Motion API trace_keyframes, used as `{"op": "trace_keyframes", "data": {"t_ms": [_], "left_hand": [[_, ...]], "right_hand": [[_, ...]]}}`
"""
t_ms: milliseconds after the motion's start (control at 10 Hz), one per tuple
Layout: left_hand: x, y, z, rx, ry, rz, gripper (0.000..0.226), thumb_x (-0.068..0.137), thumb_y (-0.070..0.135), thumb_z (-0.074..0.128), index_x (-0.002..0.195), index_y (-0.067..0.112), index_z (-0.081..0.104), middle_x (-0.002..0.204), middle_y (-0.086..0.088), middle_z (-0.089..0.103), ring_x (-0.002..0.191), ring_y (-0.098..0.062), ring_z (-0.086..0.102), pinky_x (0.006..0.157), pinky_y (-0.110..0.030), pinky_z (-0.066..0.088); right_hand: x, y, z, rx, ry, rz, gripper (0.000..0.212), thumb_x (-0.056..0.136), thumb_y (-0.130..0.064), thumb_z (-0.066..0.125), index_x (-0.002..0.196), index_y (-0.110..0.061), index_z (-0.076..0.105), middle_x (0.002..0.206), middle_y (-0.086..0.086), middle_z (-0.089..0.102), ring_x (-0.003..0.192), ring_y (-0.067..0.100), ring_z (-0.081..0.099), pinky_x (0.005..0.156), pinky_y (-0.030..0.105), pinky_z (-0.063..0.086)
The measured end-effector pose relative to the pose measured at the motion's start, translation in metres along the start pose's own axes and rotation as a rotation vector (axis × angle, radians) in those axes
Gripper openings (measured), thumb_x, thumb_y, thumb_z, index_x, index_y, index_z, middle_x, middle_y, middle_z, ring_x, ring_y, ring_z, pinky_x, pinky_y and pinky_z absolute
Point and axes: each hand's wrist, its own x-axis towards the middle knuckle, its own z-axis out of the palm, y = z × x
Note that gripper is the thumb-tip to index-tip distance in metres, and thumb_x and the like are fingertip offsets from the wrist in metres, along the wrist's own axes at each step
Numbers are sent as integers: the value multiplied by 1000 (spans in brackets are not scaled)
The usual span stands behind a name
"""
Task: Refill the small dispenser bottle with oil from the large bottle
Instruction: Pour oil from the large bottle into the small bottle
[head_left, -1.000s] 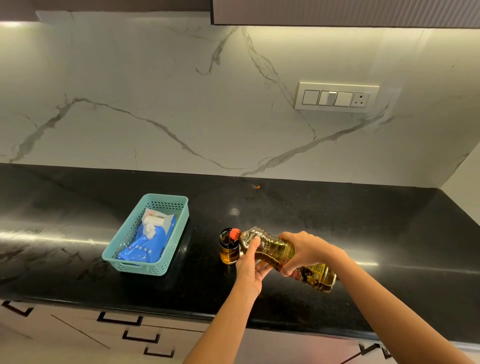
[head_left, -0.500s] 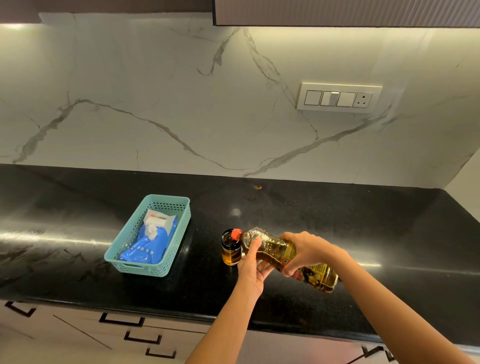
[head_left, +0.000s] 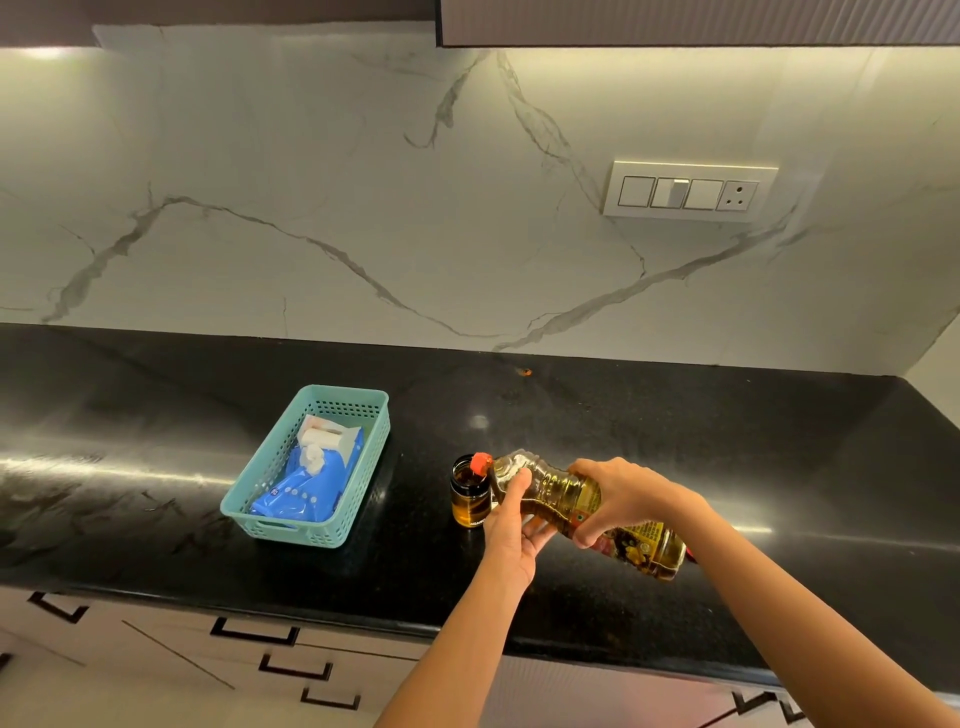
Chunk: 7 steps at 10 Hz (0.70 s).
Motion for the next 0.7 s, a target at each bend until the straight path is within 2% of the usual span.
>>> {"op": "trace_keyframes", "data": {"t_ms": [300,700], "left_hand": [[0,-1,0,18,3,1,39,77,24,75,108,14,54,108,-18,65,98,-32,64,78,-43,56],[-1,-1,-2,-5,0,0,35,77,23,75,104,16,53,106,-17,65,96,-31,64,79,-44,55]], "right_hand": [[-1,0,0,-3,-2,3,84,61,-53,76,132,-28,38,118,-2,58,101,16,57,85,30,52],[2,-2,2,5,-14,4,85,61,-52,76,132,-28,37,119,-2,57,102,16,56,86,30,51]]}}
